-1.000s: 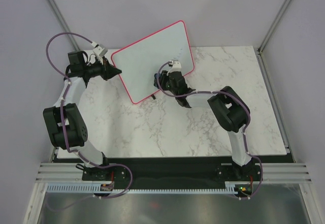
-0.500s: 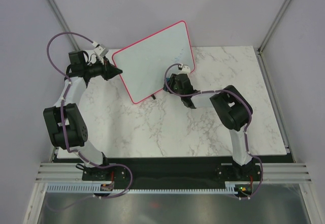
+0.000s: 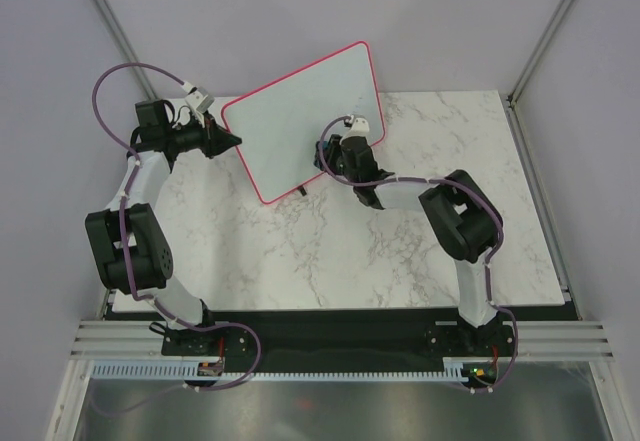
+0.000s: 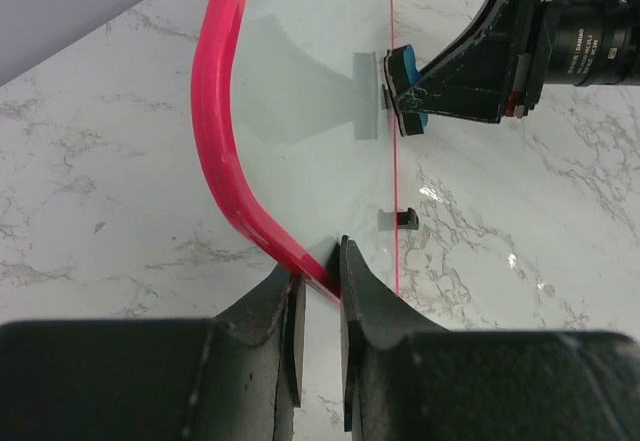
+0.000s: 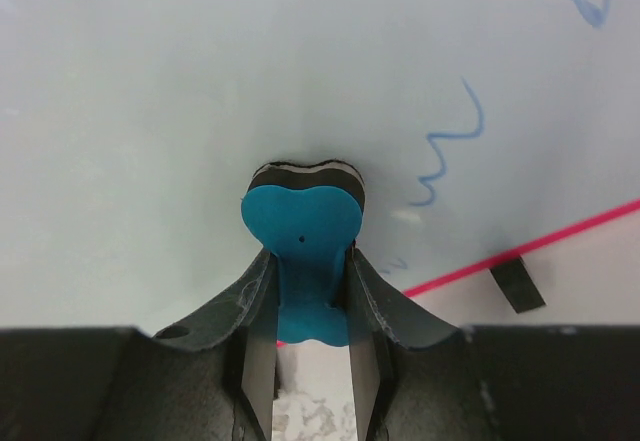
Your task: Erase the whiteboard
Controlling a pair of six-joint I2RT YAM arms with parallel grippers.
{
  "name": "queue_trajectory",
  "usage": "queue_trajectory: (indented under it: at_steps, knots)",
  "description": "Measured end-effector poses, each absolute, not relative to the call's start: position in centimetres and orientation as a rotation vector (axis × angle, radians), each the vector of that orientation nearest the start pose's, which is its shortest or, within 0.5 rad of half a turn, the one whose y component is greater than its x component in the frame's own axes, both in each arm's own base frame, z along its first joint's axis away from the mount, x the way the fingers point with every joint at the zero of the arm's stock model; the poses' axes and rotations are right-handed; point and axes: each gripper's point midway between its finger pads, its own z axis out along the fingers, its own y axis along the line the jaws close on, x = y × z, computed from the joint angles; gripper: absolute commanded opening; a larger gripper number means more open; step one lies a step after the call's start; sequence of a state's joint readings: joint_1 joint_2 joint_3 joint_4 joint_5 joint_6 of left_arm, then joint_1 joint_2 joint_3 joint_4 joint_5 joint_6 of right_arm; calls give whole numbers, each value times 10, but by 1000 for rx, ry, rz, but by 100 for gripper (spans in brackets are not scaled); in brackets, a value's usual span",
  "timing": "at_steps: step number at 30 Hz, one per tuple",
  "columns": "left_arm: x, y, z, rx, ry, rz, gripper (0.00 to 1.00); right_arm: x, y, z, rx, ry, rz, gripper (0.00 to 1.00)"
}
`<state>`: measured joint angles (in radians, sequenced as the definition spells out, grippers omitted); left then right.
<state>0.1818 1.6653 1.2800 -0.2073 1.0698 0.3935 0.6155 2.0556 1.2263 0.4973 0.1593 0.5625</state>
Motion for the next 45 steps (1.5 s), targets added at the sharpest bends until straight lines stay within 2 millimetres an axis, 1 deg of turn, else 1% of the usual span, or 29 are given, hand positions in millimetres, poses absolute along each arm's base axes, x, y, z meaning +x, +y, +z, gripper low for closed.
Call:
queue_trajectory:
  at_steps: [2,4,8,10,12,13,15,18,21,23,24,26,31,34,36,41,45]
  knots:
    - [435,-69,212,770,1749,-764,2,477,336,104,50,1916,668,0]
    - [435,-69,213,772,1747,-764,2,477,342,108,43,1904,683,0]
    - [435,-70,213,776,1744,-765,2,474,347,104,35,1906,685,0]
    - [435,-70,213,780,1743,-764,2,475,347,100,40,1912,673,0]
    - [434,-70,212,781,1743,-763,2,478,342,98,53,1914,659,0]
    - [434,-70,212,783,1743,-763,2,481,338,98,62,1912,650,0]
    - [434,-70,212,785,1741,-762,2,491,323,98,98,1905,618,0]
    - [434,-70,212,786,1741,-763,2,511,287,97,181,1891,536,0]
    - [434,-70,212,791,1739,-765,2,524,259,95,240,1882,470,0]
    - [434,-70,213,795,1737,-763,2,527,252,94,257,1879,452,0]
    - [433,-70,213,795,1737,-763,2,525,253,93,255,1881,451,0]
    - [433,-70,213,796,1738,-764,2,520,264,92,232,1886,458,0]
    - [433,-71,213,795,1740,-766,2,484,323,89,110,1907,511,0]
    - [433,-70,213,795,1740,-766,2,467,347,88,67,1917,555,0]
    - [433,-71,213,795,1739,-766,2,462,350,84,67,1927,561,0]
    - [433,-71,213,795,1740,-766,2,464,331,65,122,1983,537,0]
    - [433,-71,213,794,1741,-767,2,464,323,50,163,2046,576,0]
